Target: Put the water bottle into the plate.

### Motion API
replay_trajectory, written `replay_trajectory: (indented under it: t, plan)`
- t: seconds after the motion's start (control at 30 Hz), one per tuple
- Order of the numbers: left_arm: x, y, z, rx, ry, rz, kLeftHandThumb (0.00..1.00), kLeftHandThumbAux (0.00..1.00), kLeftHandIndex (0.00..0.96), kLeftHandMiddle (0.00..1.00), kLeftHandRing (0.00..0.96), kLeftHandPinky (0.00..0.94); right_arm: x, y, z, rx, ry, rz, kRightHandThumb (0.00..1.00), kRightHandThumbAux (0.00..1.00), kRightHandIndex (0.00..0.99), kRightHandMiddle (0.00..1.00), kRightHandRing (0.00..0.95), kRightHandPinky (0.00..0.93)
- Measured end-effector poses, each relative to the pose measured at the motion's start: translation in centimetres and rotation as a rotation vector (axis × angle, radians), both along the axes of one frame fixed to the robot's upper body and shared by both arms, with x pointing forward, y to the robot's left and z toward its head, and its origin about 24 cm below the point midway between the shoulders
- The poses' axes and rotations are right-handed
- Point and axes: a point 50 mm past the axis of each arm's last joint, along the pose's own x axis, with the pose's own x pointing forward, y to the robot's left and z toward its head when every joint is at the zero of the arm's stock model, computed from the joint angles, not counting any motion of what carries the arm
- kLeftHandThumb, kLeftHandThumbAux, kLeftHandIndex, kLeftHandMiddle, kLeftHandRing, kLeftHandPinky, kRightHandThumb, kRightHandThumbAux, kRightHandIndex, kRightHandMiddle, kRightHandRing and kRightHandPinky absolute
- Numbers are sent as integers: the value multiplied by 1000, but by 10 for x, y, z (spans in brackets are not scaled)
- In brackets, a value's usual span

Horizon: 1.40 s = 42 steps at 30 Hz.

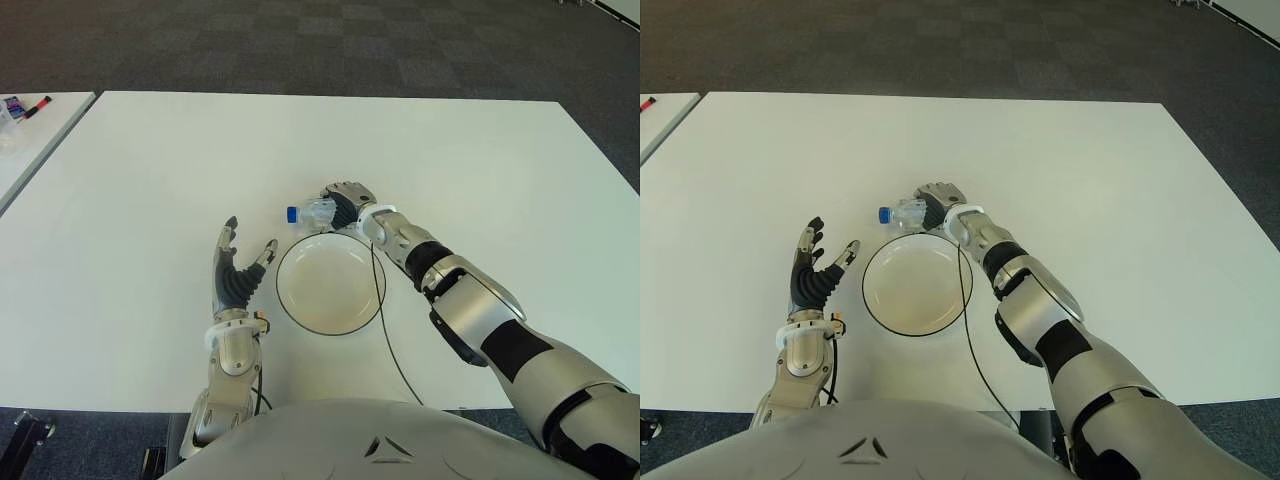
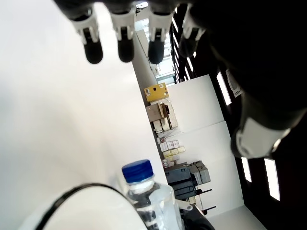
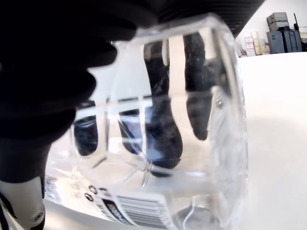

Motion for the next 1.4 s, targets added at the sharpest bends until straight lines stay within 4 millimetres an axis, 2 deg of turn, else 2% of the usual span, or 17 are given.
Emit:
replay_trajectory:
  t: [0.3,0.73,0.8,0.9,1.03,1.23,1.4]
  plan:
    - [0,0,0,1,1,0,258,594,84,102,97,133,0,-1,0,4,0,2,711,711,429,431,434,421]
    - [0,0,0,2,0,0,256,586,83,104,103,138,0,-4,1,18,-15,-2,710,713,428,447,450,462]
    - [0,0,0,3,0,0,255,585,84,105,104,139,0,-4,1,17,-14,-3,710,713,428,457,463,483]
    - [0,0,0,3,0,0,254,583,85,106,104,137,0,-5,1,18,-10,-3,796,690,424,483,557,593]
    - [0,0,0,4,-1,0,252,580,87,107,104,135,0,-6,3,45,-14,14,832,680,415,535,652,706]
    - [-1,0,0,4,-4,-2,251,578,89,108,103,133,-4,-14,3,66,-49,34,846,675,427,585,742,795]
    - [0,0,-1,3,-6,-6,246,578,89,107,103,134,-4,-17,2,59,-59,23,850,673,436,600,777,814]
